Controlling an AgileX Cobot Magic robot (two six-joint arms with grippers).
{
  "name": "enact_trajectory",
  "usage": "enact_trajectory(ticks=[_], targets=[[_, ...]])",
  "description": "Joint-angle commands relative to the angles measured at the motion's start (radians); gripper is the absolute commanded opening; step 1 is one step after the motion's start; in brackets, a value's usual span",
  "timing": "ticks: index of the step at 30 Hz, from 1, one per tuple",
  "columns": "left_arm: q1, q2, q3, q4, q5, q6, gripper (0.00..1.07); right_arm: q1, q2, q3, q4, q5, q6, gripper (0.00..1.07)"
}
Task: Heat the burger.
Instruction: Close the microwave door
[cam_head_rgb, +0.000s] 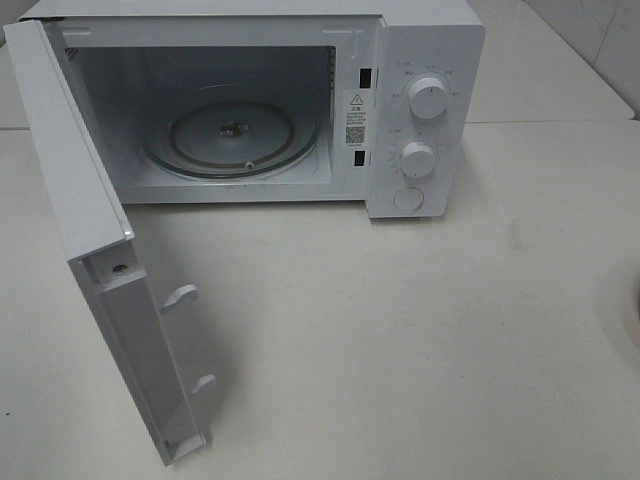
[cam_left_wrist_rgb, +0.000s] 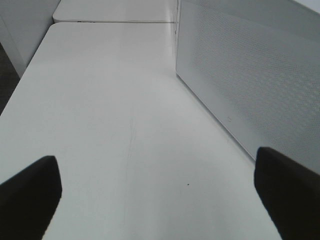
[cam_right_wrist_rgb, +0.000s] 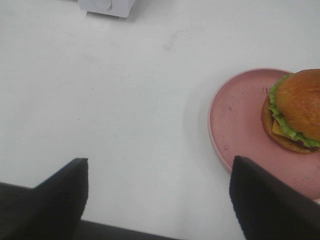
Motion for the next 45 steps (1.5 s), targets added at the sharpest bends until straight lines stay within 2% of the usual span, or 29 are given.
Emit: enact_trajectory(ticks=[1, 9, 45], targets=[[-0.006, -0.023, 0.003, -0.003, -0.008, -0.003, 0.98, -0.013, -0.107, 0.025, -0.001, 0.009, -0.015, 0.76], [-0.006, -0.023, 0.003, -0.003, -0.008, -0.003, 0.98, -0.013, -0.264, 0.025, -0.001, 0.009, -0.014, 0.76], [-0.006, -0.024, 0.003, -0.003, -0.008, -0.003, 0.98, -0.013, -0.261, 0.025, -0.001, 0.009, -0.011, 0.76]])
